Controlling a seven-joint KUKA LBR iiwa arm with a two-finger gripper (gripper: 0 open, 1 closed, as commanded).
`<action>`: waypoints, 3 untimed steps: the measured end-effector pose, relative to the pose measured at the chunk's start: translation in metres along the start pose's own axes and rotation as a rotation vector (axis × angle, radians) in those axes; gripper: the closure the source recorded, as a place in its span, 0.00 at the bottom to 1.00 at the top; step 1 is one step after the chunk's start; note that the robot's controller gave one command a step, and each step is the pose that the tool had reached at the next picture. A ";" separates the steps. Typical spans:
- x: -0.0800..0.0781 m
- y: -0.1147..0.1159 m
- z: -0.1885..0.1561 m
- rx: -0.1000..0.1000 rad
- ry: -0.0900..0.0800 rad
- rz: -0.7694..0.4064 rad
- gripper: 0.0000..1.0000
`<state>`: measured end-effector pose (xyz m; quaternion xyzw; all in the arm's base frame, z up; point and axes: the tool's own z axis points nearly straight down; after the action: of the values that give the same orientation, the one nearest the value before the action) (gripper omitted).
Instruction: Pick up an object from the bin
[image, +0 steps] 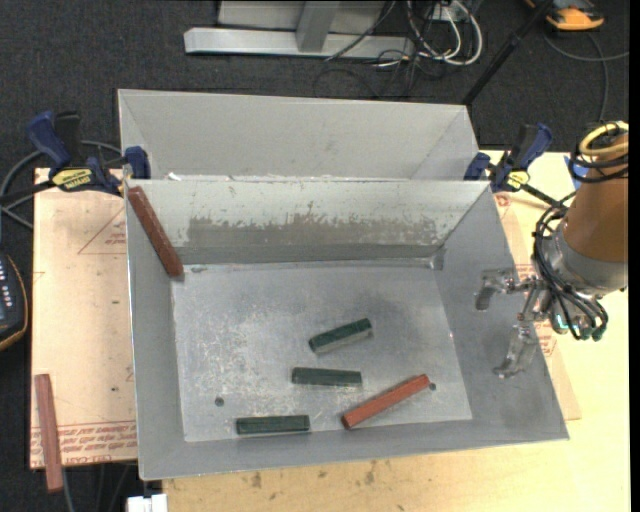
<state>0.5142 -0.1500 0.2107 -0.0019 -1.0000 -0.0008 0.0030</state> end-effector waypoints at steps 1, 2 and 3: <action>-0.014 0.100 0.024 -0.004 -0.005 -0.002 0.00; -0.042 0.139 0.143 0.000 -0.008 -0.151 0.00; -0.043 0.138 0.138 0.002 -0.010 -0.153 1.00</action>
Offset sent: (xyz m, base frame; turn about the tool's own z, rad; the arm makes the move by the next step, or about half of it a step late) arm 0.0133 0.0930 -0.0225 0.0083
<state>0.5573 -0.0118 0.0722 0.0746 -0.9972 -0.0002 -0.0022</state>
